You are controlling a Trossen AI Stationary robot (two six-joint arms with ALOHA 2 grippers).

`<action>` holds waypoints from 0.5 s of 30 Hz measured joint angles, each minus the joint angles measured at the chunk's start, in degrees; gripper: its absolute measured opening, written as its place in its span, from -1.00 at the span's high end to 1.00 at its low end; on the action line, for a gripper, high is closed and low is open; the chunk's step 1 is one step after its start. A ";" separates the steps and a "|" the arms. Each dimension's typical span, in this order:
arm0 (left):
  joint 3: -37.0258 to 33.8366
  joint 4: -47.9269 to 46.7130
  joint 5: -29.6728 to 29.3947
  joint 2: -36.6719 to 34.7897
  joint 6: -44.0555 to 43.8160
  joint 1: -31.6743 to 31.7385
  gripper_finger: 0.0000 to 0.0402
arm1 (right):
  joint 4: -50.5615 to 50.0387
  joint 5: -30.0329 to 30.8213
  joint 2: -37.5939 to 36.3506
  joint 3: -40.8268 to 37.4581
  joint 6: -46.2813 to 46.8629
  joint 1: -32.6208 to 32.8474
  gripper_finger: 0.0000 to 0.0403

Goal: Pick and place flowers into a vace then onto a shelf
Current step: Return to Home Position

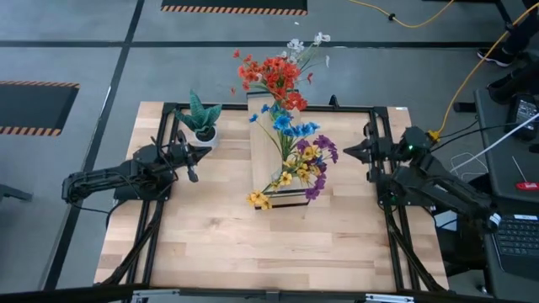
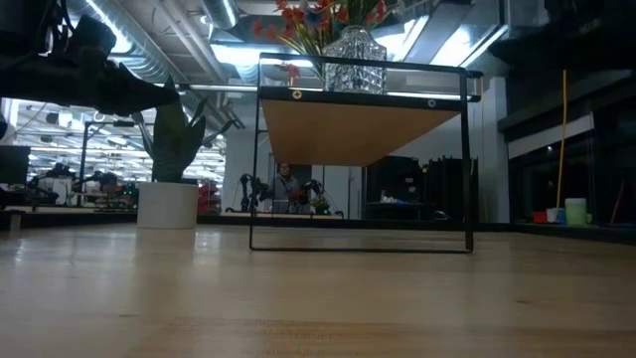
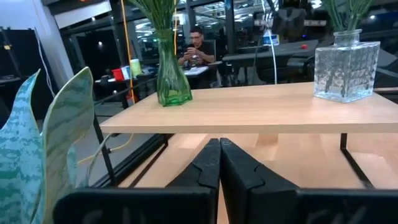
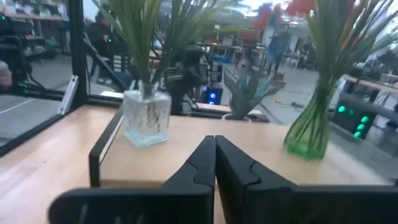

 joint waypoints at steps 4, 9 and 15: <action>0.00 0.02 -0.14 0.00 0.02 -0.02 0.97 | 9.70 0.17 -3.32 -7.69 6.19 1.37 0.94; 0.00 0.04 -0.11 0.00 -0.02 -0.04 0.99 | 24.10 0.32 -3.75 -17.22 10.67 3.70 0.94; 0.00 0.04 -0.05 0.00 -0.11 -0.04 0.98 | 22.39 2.14 -3.70 -16.97 9.05 6.46 0.94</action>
